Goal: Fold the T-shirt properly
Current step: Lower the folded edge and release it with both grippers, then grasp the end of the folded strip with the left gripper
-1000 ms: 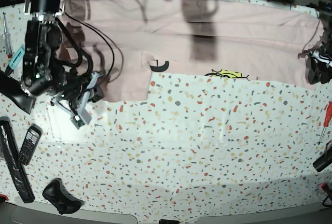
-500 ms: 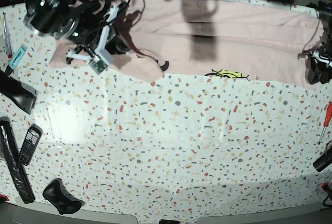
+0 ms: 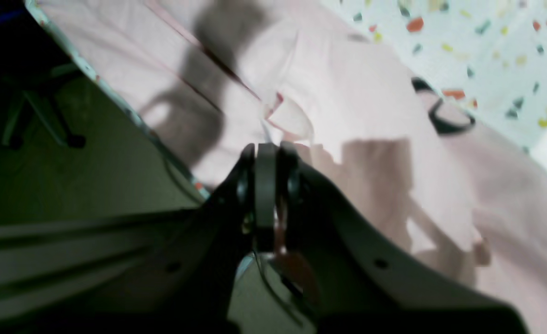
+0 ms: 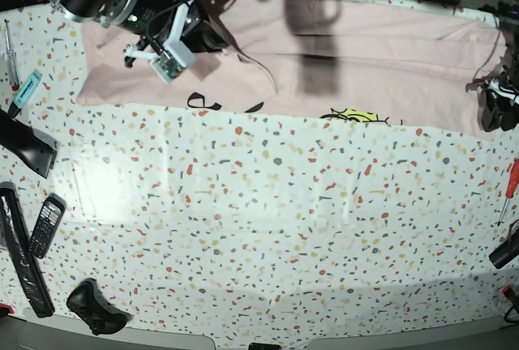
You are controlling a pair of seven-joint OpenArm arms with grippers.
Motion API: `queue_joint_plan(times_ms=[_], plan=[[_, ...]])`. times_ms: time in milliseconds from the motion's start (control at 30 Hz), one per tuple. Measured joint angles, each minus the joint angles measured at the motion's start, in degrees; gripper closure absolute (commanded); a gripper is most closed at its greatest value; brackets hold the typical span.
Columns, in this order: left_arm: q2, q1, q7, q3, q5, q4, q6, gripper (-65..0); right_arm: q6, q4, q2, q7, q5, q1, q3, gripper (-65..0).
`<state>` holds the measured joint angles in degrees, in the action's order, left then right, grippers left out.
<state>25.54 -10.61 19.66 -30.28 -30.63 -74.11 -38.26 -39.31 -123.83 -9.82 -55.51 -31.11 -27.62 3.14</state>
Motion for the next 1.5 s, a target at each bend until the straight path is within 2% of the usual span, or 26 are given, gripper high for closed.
queue_joint_plan(times_ms=[100, 133, 367, 433, 533, 600, 700, 733, 767, 933, 1033, 1100, 1200, 1233, 1267, 1333, 1367, 1500], plan=[[0.0, 0.0, 0.0, 0.0, 0.0, 0.0, 0.0, -27.5, 0.0, 0.0, 0.0, 2.0, 0.0, -0.1, -2.6, -15.8], [0.0, 0.0, 0.0, 0.0, 0.0, 0.0, 0.0, -27.5, 0.0, 0.0, 0.0, 2.9, 0.0, -0.1, -3.2, -18.4], [0.0, 0.0, 0.0, 0.0, 0.0, 0.0, 0.0, -27.5, 0.0, 0.0, 0.0, 3.9, 0.0, 0.1, -4.2, -19.1], [0.0, 0.0, 0.0, 0.0, 0.0, 0.0, 0.0, -25.7, 0.0, 0.0, 0.0, 3.9, 0.0, 0.1, -3.0, -19.0], [0.3, -0.1, 2.1, 0.0, 0.0, 0.0, -1.6, -22.6, 0.0, 0.0, 0.0, 3.8, 0.1, 0.2, 0.8, -16.6], [0.6, -0.2, 4.4, 0.0, -0.1, 0.0, -1.7, -18.7, 0.3, 0.0, 0.0, 2.3, 0.3, 0.2, 4.5, -10.5], [1.6, -0.5, 6.5, 0.0, -5.3, -0.1, -1.7, -6.3, 0.4, 0.0, 0.0, -0.6, 0.3, 0.1, 10.5, 0.0], [1.8, -0.7, 7.6, 0.0, -6.8, -0.6, -1.6, -1.8, 0.4, 0.0, 0.0, -1.5, 0.3, 0.1, 12.4, 0.0], [2.0, -1.0, 8.8, 0.0, -7.1, -1.5, -1.4, 0.0, 0.4, 0.1, 0.0, -2.0, 0.3, 0.1, 14.0, 0.0], [1.9, -2.8, 17.6, 0.0, -12.1, -7.7, -1.6, 0.0, 0.5, 5.7, 0.2, -2.1, 0.2, 0.2, 18.9, 0.0], [2.0, -4.4, 17.6, 0.8, -12.7, -9.1, -1.7, 0.0, 0.6, 11.4, 0.2, 0.4, 0.4, 0.1, 19.1, 0.0], [2.0, -5.9, 16.9, 3.1, -10.7, -9.0, -1.5, 0.0, 0.5, 14.1, 0.1, 2.9, 0.4, 0.1, 19.1, 0.0], [1.6, -7.5, 11.8, 5.9, -5.8, -8.9, -1.7, 0.0, 0.6, 14.9, 0.0, 3.4, 0.4, 0.5, 19.1, 0.0], [1.4, -7.5, 9.9, 5.9, -5.0, -8.9, -1.7, -3.5, 0.6, 14.9, 0.0, 3.2, 0.4, 0.8, 19.1, 0.0], [1.7, -7.5, 8.0, 5.9, -4.2, -8.9, -1.7, -9.8, 0.6, 14.9, 0.0, 2.8, 0.5, 1.1, 19.1, 0.0], [2.7, -7.3, 7.0, 5.4, -4.7, -8.9, -1.7, -20.1, 0.6, 14.9, 0.0, 2.8, 0.4, 1.2, 19.1, 0.0], [3.4, -7.1, 7.0, 5.0, -4.6, -8.9, -1.7, -22.1, 0.6, 14.9, 0.0, 2.8, 0.4, 1.2, 19.1, 0.0], [4.2, -7.1, 7.4, 1.4, -4.5, -8.9, -1.7, -22.4, 0.6, 14.9, 0.0, 2.8, 0.4, 1.2, 19.1, 0.0]])
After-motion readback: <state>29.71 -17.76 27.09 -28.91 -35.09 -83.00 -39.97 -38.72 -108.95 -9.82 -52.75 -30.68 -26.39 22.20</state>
